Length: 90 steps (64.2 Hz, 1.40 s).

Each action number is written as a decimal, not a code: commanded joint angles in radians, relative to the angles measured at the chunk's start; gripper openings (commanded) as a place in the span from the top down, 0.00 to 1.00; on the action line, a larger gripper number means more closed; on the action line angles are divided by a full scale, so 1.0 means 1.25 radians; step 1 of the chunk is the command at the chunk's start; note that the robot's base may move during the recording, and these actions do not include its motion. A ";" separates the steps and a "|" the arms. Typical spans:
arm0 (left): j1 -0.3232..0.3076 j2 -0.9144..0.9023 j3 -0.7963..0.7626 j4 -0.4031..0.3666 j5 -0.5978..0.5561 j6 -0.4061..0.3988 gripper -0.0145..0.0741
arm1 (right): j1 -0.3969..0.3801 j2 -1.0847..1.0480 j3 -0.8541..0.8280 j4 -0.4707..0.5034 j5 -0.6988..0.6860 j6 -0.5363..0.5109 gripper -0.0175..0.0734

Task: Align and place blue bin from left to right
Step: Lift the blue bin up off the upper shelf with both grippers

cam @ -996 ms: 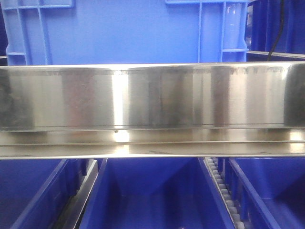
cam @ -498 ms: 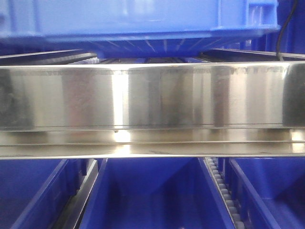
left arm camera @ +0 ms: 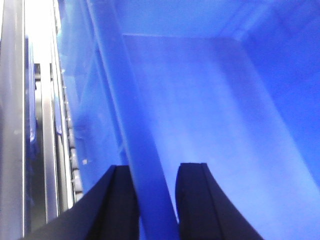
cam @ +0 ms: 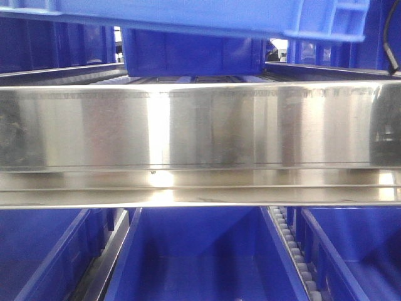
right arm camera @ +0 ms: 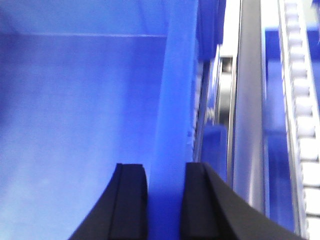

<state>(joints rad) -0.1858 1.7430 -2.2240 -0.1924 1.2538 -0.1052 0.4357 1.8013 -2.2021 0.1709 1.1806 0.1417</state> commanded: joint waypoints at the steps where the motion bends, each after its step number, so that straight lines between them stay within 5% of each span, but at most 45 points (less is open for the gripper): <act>1: -0.007 -0.008 -0.010 -0.061 -0.055 0.013 0.96 | 0.005 -0.029 -0.009 0.046 -0.072 -0.009 0.97; 90: -0.007 0.019 -0.010 -0.055 -0.041 0.013 0.96 | 0.005 -0.032 -0.009 0.047 -0.072 -0.009 0.97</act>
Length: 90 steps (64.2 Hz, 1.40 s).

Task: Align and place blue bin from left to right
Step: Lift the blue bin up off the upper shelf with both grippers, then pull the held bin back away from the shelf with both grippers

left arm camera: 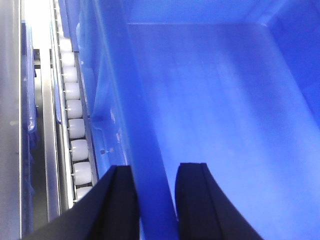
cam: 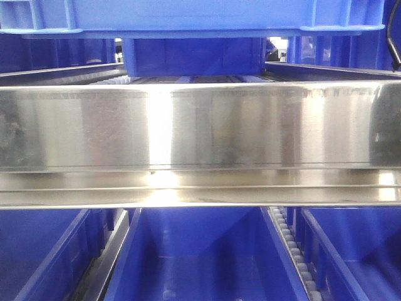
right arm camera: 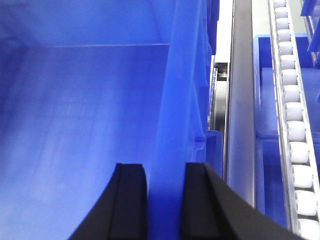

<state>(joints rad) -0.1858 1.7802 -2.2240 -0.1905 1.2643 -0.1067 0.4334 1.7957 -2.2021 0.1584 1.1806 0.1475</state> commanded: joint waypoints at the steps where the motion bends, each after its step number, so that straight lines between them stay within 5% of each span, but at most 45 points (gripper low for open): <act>1: -0.007 -0.010 -0.010 -0.057 -0.050 0.014 0.96 | 0.007 -0.028 -0.009 0.057 -0.072 -0.013 0.97; 51: -0.007 -0.010 -0.010 -0.055 -0.063 0.014 0.96 | 0.007 -0.021 -0.009 0.058 -0.078 -0.013 0.97; 90: -0.007 -0.010 -0.010 -0.054 -0.341 0.014 0.96 | 0.007 0.036 -0.009 0.058 -0.143 -0.013 0.97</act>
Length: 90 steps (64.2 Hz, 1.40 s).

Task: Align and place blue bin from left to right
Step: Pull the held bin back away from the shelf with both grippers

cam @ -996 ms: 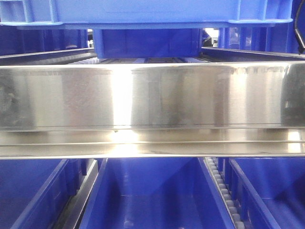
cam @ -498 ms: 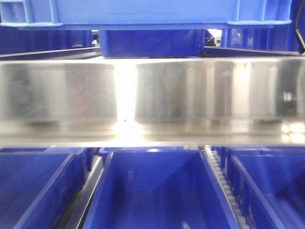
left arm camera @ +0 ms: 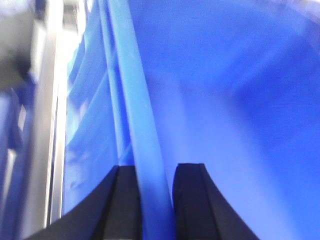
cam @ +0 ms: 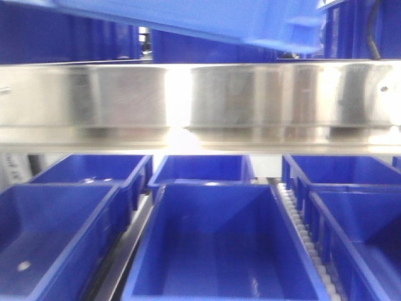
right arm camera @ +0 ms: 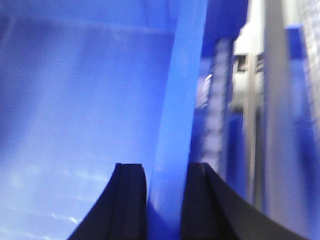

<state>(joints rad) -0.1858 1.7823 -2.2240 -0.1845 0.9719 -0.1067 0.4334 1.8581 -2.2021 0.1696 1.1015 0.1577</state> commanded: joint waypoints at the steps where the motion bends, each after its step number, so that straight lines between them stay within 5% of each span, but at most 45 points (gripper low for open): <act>1: -0.007 -0.012 -0.010 -0.059 -0.113 0.014 0.96 | 0.007 -0.014 -0.009 0.049 -0.080 -0.021 0.97; 90: -0.007 -0.012 -0.010 -0.059 -0.165 0.014 0.96 | 0.007 -0.012 -0.009 0.049 -0.080 -0.021 0.97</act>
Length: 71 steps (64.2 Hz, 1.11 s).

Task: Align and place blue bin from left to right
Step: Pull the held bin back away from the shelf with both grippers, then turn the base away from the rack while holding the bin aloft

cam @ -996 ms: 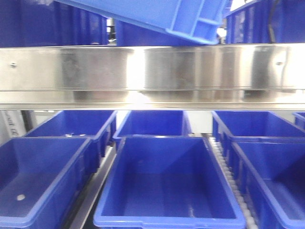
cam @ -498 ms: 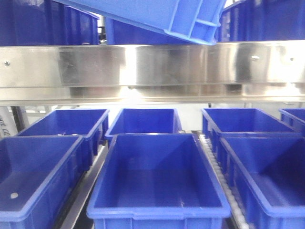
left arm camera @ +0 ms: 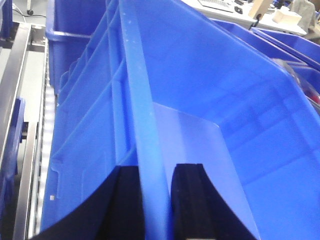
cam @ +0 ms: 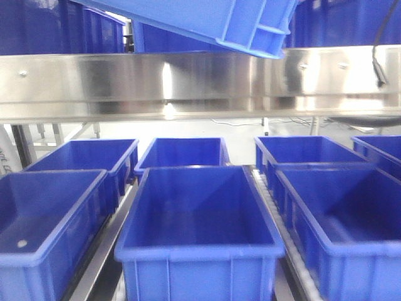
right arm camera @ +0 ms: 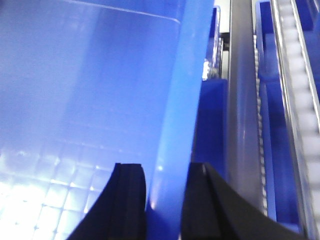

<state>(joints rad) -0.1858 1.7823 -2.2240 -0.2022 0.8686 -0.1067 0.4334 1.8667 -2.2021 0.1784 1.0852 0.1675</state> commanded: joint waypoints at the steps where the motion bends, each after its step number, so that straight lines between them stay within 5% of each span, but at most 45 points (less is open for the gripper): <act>1: -0.007 -0.012 -0.010 -0.045 -0.082 0.014 0.96 | 0.007 -0.019 -0.009 0.042 -0.067 -0.029 0.97; 71: -0.007 -0.012 -0.010 -0.045 -0.082 0.014 0.96 | 0.007 -0.019 -0.009 0.042 -0.067 -0.029 0.97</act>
<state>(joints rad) -0.1858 1.7823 -2.2240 -0.2039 0.8686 -0.1067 0.4334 1.8667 -2.2021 0.1784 1.0852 0.1675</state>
